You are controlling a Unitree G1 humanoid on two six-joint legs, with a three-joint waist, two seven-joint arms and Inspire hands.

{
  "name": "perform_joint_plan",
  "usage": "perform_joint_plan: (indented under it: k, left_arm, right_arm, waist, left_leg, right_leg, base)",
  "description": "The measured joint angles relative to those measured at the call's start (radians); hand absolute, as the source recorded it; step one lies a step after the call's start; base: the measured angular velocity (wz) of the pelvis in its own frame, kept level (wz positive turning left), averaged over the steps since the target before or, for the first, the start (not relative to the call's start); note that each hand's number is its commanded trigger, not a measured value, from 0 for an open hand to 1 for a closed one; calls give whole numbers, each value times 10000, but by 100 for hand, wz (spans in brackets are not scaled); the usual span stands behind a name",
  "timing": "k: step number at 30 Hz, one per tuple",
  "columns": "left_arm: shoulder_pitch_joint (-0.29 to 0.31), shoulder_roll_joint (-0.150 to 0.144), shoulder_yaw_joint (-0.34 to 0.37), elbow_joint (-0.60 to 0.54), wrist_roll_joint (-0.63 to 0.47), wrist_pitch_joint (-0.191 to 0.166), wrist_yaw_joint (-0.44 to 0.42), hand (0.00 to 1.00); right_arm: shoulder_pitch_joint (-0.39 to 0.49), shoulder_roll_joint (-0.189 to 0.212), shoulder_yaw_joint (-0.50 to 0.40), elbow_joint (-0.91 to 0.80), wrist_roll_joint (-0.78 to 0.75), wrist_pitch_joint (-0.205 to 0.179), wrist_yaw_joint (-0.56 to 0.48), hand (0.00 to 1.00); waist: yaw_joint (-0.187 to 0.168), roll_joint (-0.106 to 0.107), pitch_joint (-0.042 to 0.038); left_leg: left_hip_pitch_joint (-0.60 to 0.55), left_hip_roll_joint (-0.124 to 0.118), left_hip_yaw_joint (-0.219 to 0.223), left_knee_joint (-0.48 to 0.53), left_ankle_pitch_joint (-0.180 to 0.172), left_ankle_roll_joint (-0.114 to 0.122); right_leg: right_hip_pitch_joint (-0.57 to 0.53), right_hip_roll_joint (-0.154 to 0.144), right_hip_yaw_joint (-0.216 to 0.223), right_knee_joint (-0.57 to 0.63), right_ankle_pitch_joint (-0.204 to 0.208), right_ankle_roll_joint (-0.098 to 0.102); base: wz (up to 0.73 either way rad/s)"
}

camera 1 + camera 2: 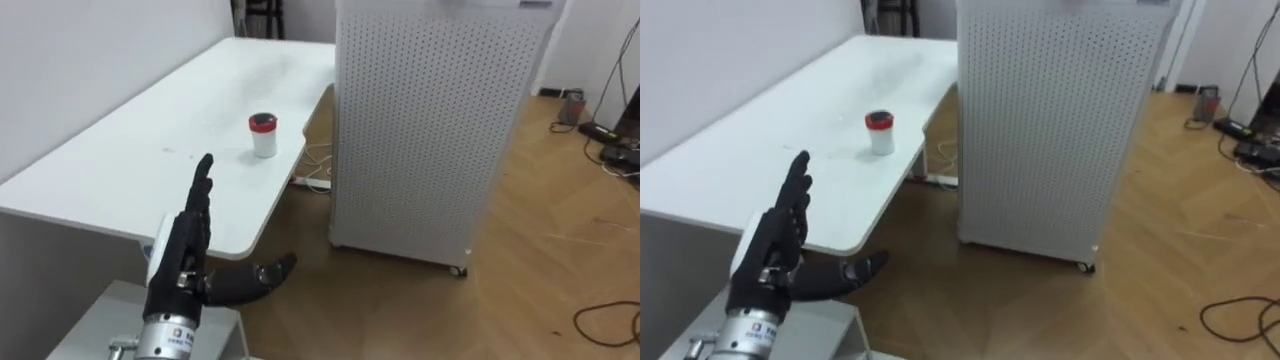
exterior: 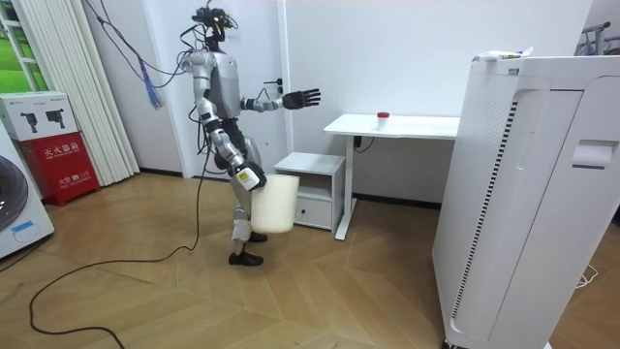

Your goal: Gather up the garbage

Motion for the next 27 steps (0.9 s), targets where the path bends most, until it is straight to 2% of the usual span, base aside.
perform_joint_plan:
  k: [3, 6, 10, 11, 13, 14, 15, 16, 17, 18, 19, 20, 21, 22, 23, 24, 25, 26, 27]
  left_arm:
    - [-2, 4, 5, 0, 1, -1, 301, 0]
    - [6, 3, 17, 12, -8, -4, 471, 0]
    - [19, 12, 15, 82, -19, -3, 477, 0]
    - [52, 24, 19, 80, -18, -4, 476, 0]
    - [171, 58, 34, 85, -16, 8, 444, 0]
    - [169, 66, 38, 88, -34, 9, 415, 0]
    - [168, 58, 42, 92, -43, 8, 387, 0]
    - [173, 28, 42, 118, -34, 8, 376, 0]
    - [174, 31, 43, 128, -32, 9, 376, 0]
    - [175, 44, 51, 147, -28, 8, 376, 0]
    - [194, -11, 33, 205, -36, 8, 365, 0]
    - [195, -33, 13, 206, -49, 8, 360, 0]
    - [176, -30, 16, 209, -102, 0, 351, 0]
    - [177, -17, 29, 217, -153, -1, 363, 0]
    - [186, -7, 39, 232, -246, -3, 387, 0]
    - [202, 5, 42, 243, -250, -12, 390, 0]
    - [204, 6, 41, 317, -313, -122, 389, 0]
    - [204, 15, 45, 375, -360, -177, 391, 0]
    - [269, 12, 67, 445, -383, -175, 388, 0]
  right_arm:
    - [3, 12, 8, -19, 10, -84, -85, 100]
    - [-1, 78, 8, -86, 15, -85, -69, 100]
    - [-2, 90, 183, -168, 21, -85, 46, 100]
    - [-1, 92, 294, -263, 29, -78, 44, 100]
    - [-12, 99, 387, -451, 23, -74, 63, 100]
    - [-12, 122, 404, -456, 19, -75, 78, 100]
    - [7, 152, 404, -458, 11, -74, 148, 100]
    - [9, 133, 384, -459, -43, -73, 142, 100]
    - [12, 130, 393, -472, -64, -73, 128, 100]
    - [20, 138, 424, -483, -44, -73, 129, 100]
    - [71, 72, 427, -482, -7, -73, 127, 100]
    - [84, 17, 422, -479, 31, -72, 120, 100]
    - [78, -34, 413, -480, 51, -70, 112, 100]
    - [76, -58, 406, -480, 64, -64, 92, 100]
    - [75, -42, 411, -470, 70, -38, 19, 100]
    - [81, -43, 456, -419, 75, 9, 7, 100]
    - [120, -61, 600, -388, 78, 92, 5, 100]
    - [125, -53, 677, -385, 78, 150, 7, 100]
    - [126, -9, 806, -354, 21, 304, 21, 100]
  waist:
    - [9, 144, 86]
    - [28, 279, 82]
    - [23, 269, 91]
    - [48, 243, 115]
    - [123, 232, 161]
    - [149, 224, 165]
    - [178, 227, 181]
    - [169, 340, 219]
    - [173, 389, 217]
    - [209, 349, 232]
    - [204, 278, 231]
    - [204, 269, 214]
    - [223, 278, 217]
    - [272, 266, 214]
    - [355, 235, 224]
    - [487, 228, 219]
    - [552, 214, 207]
    - [562, 182, 205]
    - [556, 34, 115]
  left_leg:
    - [66, 24, 38, -49, -77, 27]
    - [94, 36, 119, -182, -77, 28]
    - [235, 162, 203, -28, -108, -5]
    - [182, 206, 213, 337, -224, -68]
    - [-200, 404, 211, 1866, -738, -228]
    - [-411, 465, 207, 2440, -824, -238]
    - [-917, 581, 196, 3760, -817, -266]
    - [-1369, 804, 170, 4919, -709, -291]
    - [-1564, 894, 174, 5417, -596, -316]
    - [-1966, 934, 120, 6265, -151, -274]
    - [-2348, 814, -59, 6751, 131, -327]
    - [-2579, 698, -134, 6673, 79, -245]
    - [-3060, 507, -100, 6258, -38, -66]
    - [-3274, 443, -59, 5879, -55, -38]
    - [-3592, 218, -24, 4885, -27, -81]
    - [-3750, 76, -47, 3486, 174, -281]
    - [-3776, -8, -52, 1998, 494, -351]
    - [-3785, -44, -49, 1406, 829, -231]
    - [-3762, -124, -52, 869, 1608, -136]
  right_leg:
    - [96, 14, -22, -177, -4, 21]
    - [104, 8, -37, -265, -12, 34]
    - [305, 13, -300, -252, -23, 19]
    - [304, 27, -350, -165, -83, -43]
    - [230, 111, -475, 391, -545, -200]
    - [222, 119, -544, 557, -709, -229]
    - [238, 182, -516, 851, -980, -317]
    - [294, 349, -502, 1102, -1148, -397]
    - [302, 426, -479, 1233, -1245, -475]
    - [409, 506, -275, 1486, -1440, -548]
    - [511, 514, -138, 1499, -1525, -610]
    - [516, 494, -134, 1481, -1540, -626]
    - [526, 420, -132, 1472, -1591, -646]
    - [540, 372, -130, 1468, -1626, -648]
    - [636, 265, -127, 1458, -1678, -593]
    - [740, 225, -81, 1438, -1797, -574]
    - [876, 223, -68, 1410, -1978, -538]
    - [976, 210, -69, 1412, -2089, -517]
    - [1159, 75, -57, 1377, -2321, -422]
  base:
    - [-5]
    - [-10]
    - [-15]
    - [-31]
    - [-45]
    - [-27]
    - [-17]
    - [-14]
    - [-18]
    - [-7]
    - [0]
    - [7]
    - [0]
    - [-12]
    - [-24]
    - [-26]
    - [-14]
    - [-7]
    - [0]
